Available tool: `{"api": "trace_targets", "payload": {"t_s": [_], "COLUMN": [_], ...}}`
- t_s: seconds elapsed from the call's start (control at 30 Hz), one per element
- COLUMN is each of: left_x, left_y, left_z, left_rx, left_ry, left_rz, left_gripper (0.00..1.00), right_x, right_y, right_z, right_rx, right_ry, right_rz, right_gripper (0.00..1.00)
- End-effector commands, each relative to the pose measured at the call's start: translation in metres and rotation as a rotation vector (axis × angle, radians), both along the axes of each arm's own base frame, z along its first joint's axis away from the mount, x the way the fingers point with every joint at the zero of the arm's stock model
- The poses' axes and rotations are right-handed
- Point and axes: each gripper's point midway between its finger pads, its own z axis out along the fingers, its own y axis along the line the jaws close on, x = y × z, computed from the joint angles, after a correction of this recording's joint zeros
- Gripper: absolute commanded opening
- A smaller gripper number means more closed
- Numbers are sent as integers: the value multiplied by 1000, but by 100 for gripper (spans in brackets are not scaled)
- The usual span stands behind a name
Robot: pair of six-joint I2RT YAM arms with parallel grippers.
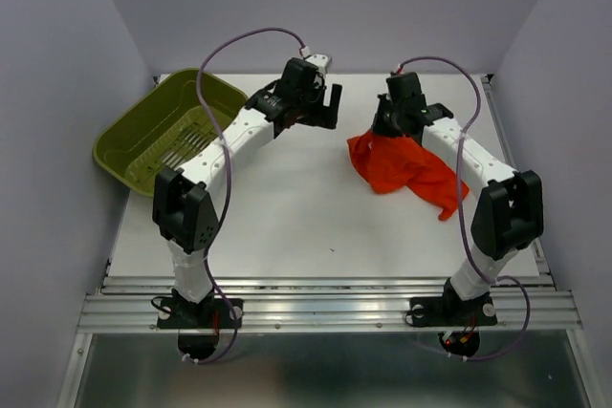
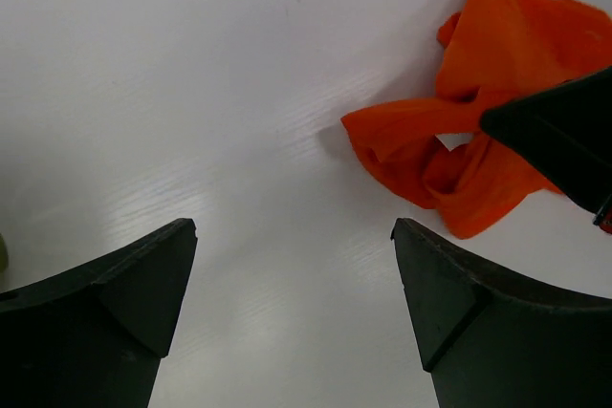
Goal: Roll the t-shirts
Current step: Pick up the T-shirt from the center of the board.
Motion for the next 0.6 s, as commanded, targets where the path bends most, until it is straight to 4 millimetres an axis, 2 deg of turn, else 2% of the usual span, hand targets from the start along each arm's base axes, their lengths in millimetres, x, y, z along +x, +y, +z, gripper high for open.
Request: {"api": "trace_targets", "payload": {"t_s": [0.0, 0.03, 0.07, 0.1, 0.17, 0.2, 0.23, 0.3, 0.33, 0.37, 0.4, 0.43, 0.47, 0.5, 0.57], "left_x": [14, 17, 19, 21, 22, 24, 24, 24, 23, 22, 22, 21, 21, 21, 20], "left_y": [38, 52, 59, 67, 88, 95, 104, 112, 116, 117, 118, 116, 114, 111, 107], "left_z": [90, 105, 112, 119, 136, 143, 149, 155, 159, 162, 164, 164, 166, 165, 160], "left_rx": [-50, -67, -77, -91, -113, -120, -127, -125, -117, -116, -117, -119, -125, -134, -141], "left_ry": [-196, -217, -227, -236, -265, -284, -303, -319, -332, -338, -342, -341, -345, -339, -324], "left_rz": [118, 147, 164, 185, 222, 235, 252, 266, 270, 272, 272, 264, 256, 239, 221], "left_gripper": [96, 96, 96, 96, 96, 96, 96, 96, 96, 96, 96, 96, 96, 96, 96], "right_x": [16, 16, 14, 10, 3, -3, -7, -10, -15, -16, -12, -12, -13, -13, -14], "right_y": [54, 56, 56, 52, 44, 31, 22, -8, -30, -42, -76, -92, -105, -120, -125], "right_z": [139, 161, 174, 197, 214, 234, 233, 241, 244, 250, 240, 237, 236, 223, 213], "right_rx": [145, 169, 180, 193, 198, 187, 170, 110, 77, 79, 42, 39, 58, 59, 50], "right_ry": [-329, -374, -406, -463, -514, -575, -580, -620, -642, -657, -643, -638, -634, -606, -584], "right_rz": [170, 179, 178, 167, 141, 95, 58, -66, -138, -167, -254, -289, -321, -343, -357], "right_gripper": [1, 1, 1, 1, 1, 1, 1, 1, 1, 1, 1, 1, 1, 1, 1]}}
